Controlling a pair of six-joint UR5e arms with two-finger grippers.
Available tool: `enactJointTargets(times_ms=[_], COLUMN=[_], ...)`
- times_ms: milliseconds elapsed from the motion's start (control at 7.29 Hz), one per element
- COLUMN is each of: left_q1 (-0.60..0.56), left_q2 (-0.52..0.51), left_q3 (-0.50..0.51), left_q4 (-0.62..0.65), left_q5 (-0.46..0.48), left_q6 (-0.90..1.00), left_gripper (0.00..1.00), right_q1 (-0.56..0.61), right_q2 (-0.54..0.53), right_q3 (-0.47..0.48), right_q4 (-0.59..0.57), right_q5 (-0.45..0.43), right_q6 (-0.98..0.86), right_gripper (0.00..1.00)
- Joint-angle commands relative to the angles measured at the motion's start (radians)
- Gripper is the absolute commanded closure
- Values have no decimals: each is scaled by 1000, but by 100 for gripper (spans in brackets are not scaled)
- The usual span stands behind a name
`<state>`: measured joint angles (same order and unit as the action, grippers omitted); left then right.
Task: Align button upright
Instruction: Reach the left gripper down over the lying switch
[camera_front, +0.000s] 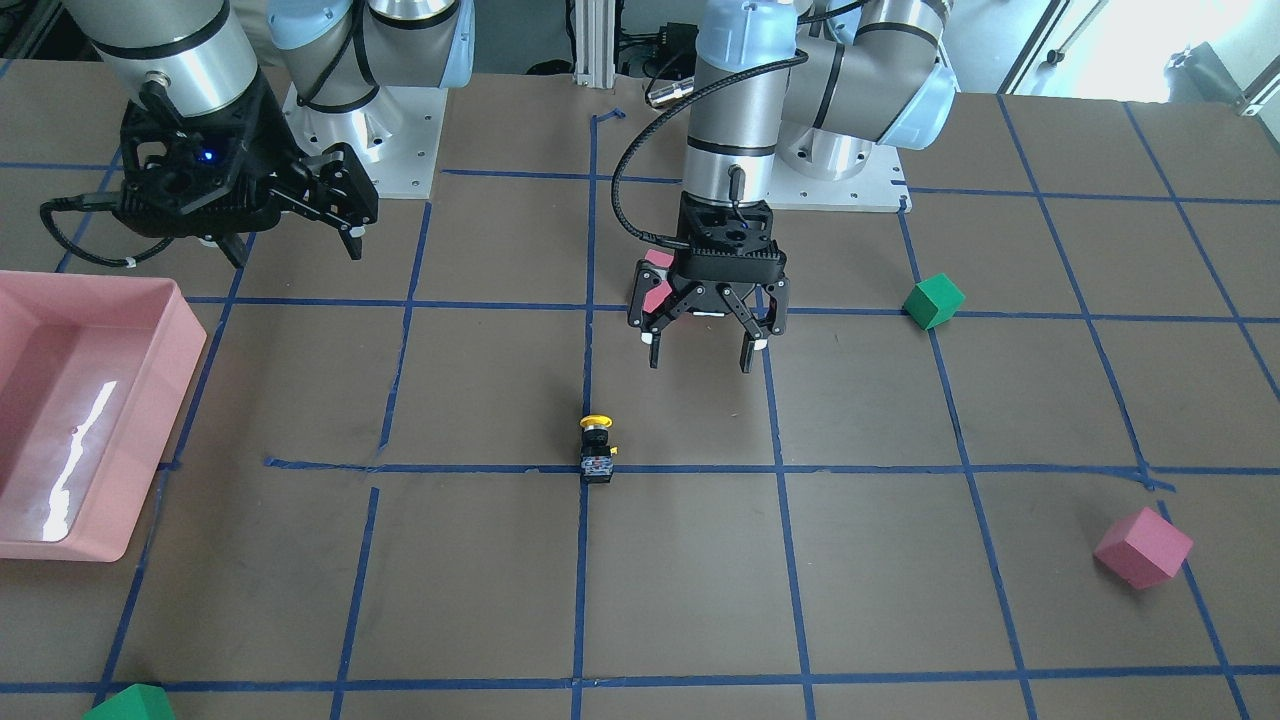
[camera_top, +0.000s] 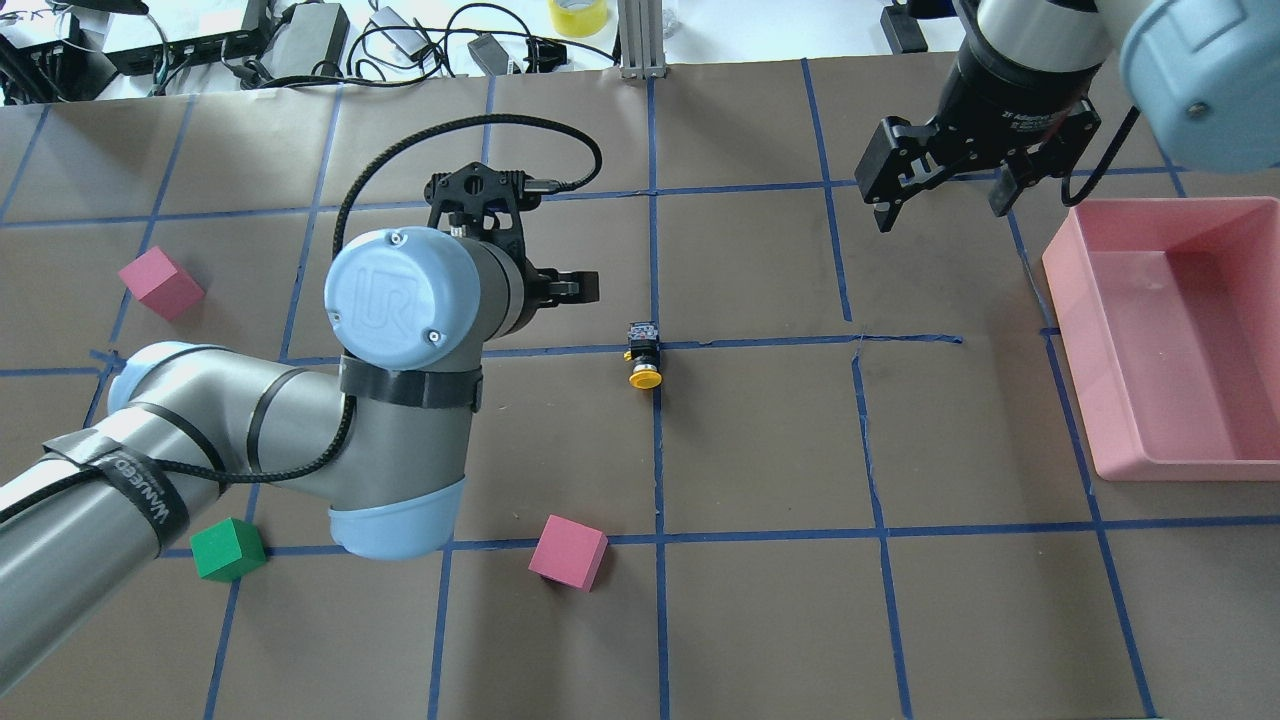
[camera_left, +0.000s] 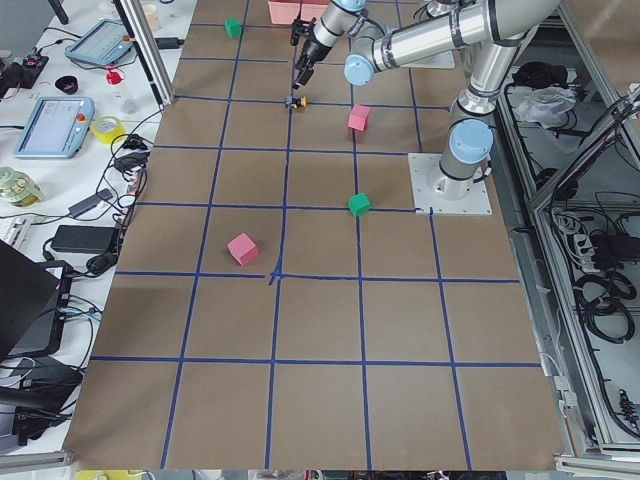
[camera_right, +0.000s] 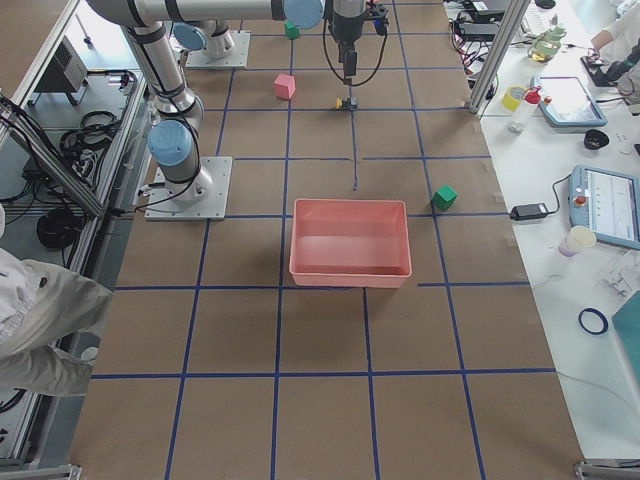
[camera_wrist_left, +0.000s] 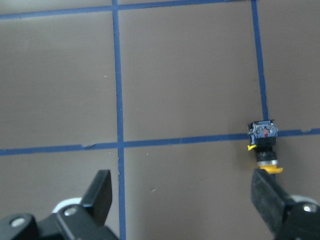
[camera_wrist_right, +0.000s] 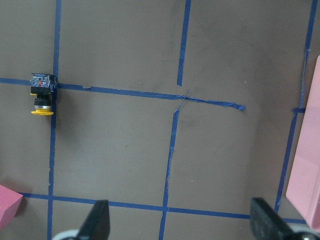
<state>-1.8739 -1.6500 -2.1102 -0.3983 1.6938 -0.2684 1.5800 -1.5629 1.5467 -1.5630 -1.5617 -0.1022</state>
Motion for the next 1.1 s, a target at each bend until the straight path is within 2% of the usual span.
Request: enactJointTargets(times_ms=[0, 275, 686, 961], left_q1=[-95, -174, -194, -243], left_q2=[-98, -209, -373, -463], left_q3=[-19, -22, -45, -43], left_q4=[128, 235, 486, 571], left_q5=[75, 148, 149, 167], left_q6=[-165, -227, -245, -273], left_gripper=[2, 5, 6, 7], right_q1=[0, 0, -2, -2], right_q2=[1, 1, 3, 3], right_q3=[1, 4, 10, 12], right_q4=[0, 0, 0, -6], right_q5=[0, 0, 26, 26], right_q6=[-2, -2, -1, -16], right_gripper=[0, 0, 0, 0])
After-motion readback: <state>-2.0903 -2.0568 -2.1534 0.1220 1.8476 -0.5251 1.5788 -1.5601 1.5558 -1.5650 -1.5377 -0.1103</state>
